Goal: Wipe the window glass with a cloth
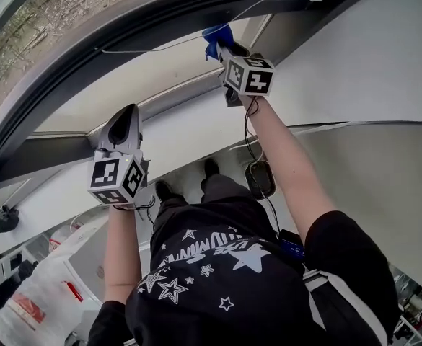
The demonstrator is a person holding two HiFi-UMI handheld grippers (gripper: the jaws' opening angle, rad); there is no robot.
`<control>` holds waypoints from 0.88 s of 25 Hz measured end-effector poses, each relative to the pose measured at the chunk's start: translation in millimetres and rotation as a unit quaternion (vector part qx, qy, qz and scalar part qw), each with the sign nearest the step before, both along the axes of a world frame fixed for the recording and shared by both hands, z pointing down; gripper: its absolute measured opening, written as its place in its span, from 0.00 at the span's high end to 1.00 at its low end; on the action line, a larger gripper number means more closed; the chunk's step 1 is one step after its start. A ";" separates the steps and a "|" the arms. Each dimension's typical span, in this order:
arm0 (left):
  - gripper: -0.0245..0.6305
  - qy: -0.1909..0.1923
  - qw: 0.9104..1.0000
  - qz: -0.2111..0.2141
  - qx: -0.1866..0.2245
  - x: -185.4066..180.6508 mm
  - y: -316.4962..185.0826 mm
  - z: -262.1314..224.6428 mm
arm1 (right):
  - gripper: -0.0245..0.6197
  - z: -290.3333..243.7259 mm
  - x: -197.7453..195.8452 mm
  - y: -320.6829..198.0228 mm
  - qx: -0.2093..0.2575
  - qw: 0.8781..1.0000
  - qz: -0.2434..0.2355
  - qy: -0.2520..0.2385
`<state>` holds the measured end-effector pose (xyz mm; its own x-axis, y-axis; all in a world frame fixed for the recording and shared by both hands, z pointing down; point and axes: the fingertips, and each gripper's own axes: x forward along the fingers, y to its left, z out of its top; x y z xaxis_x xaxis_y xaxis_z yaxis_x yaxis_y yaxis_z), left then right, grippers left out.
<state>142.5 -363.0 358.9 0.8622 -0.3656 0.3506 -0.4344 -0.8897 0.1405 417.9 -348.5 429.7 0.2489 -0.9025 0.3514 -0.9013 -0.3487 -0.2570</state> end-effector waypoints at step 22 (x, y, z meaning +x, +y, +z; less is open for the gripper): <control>0.95 0.045 0.998 -0.019 -0.029 -4.5 25.0 25.4 | 0.85 8.9 -15.0 35.5 -0.031 0.999 0.018 0.003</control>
